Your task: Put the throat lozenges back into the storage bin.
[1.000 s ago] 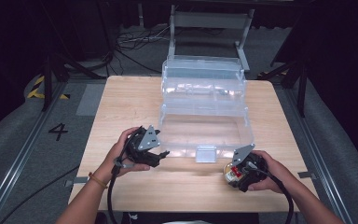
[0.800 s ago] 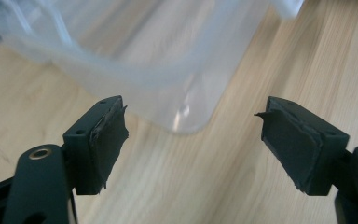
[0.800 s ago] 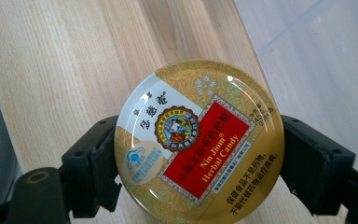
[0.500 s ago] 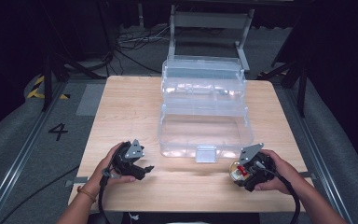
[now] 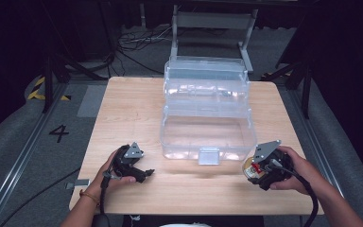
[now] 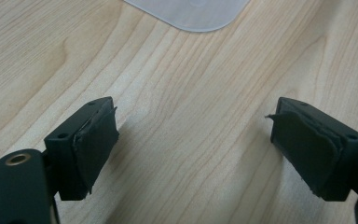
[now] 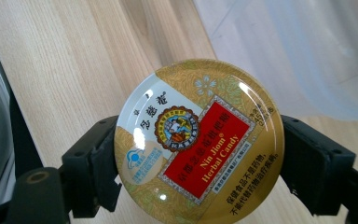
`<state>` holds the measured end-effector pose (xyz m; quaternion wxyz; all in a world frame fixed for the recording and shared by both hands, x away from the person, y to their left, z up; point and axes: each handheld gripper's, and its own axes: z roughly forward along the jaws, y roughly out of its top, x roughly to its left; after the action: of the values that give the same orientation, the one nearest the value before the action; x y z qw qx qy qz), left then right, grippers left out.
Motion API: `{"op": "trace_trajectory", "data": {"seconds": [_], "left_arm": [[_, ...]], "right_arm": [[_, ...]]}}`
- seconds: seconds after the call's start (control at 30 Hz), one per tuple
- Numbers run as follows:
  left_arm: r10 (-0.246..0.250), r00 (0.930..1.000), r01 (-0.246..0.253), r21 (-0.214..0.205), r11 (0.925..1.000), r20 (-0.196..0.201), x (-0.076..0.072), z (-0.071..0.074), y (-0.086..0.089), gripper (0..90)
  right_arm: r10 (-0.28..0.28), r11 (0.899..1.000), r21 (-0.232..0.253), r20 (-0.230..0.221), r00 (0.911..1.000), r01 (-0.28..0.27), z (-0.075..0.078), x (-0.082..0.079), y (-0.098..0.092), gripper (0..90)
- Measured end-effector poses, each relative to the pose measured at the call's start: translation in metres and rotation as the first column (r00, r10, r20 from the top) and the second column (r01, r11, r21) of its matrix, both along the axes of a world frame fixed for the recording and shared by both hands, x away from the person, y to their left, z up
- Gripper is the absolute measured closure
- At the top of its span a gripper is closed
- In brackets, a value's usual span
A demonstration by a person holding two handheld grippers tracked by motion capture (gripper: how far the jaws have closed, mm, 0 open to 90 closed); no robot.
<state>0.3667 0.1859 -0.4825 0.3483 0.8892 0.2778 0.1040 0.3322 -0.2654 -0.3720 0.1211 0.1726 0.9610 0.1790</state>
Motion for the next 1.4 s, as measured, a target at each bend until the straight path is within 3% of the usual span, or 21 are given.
{"op": "trace_trajectory", "data": {"seconds": [0.3,0.43,0.6,0.83,0.87,1.03,1.3,1.4], "left_arm": [[0.014,0.9999,-0.014,-0.007,0.9999,0.001,0.001,-0.001,-0.002,12.7],[0.017,0.9998,-0.017,-0.005,0.9998,0.0,0.001,-0.001,-0.003,12.4],[0.031,0.9995,-0.031,-0.005,0.9995,0.001,0.0,-0.001,-0.003,12.2],[0.03,0.9995,-0.03,-0.005,0.9995,0.001,0.0,-0.001,-0.003,12.2],[0.031,0.9995,-0.031,-0.005,0.9995,0.0,0.0,-0.001,-0.003,12.2],[0.031,0.9995,-0.031,-0.005,0.9995,0.0,0.0,-0.001,-0.003,12.2],[0.032,0.9995,-0.032,-0.005,0.9995,0.0,0.0,-0.001,-0.003,12.2],[0.032,0.9995,-0.032,-0.005,0.9995,0.001,0.0,-0.001,-0.003,12.2]], "right_arm": [[0.023,1.0,-0.012,0.061,0.9979,-0.022,0.025,-0.001,-0.003,20.3],[0.017,1.0,0.002,0.073,0.9972,-0.018,0.032,0.007,-0.002,20.3],[-0.009,1.0,0.014,0.122,0.9924,0.007,0.041,0.022,0.002,20.3],[-0.014,1.0,0.002,0.114,0.9933,0.014,0.047,0.046,0.008,20.3],[-0.021,1.0,0.012,0.108,0.9939,0.02,0.047,0.057,0.01,20.3],[-0.034,0.999,0.016,0.092,0.9951,0.033,0.044,0.077,0.014,20.2],[0.002,1.0,-0.018,0.07,0.9975,-0.001,0.036,0.102,0.027,20.3],[0.039,0.998,-0.045,0.045,0.9982,-0.037,0.027,0.111,0.032,20.3]]}}
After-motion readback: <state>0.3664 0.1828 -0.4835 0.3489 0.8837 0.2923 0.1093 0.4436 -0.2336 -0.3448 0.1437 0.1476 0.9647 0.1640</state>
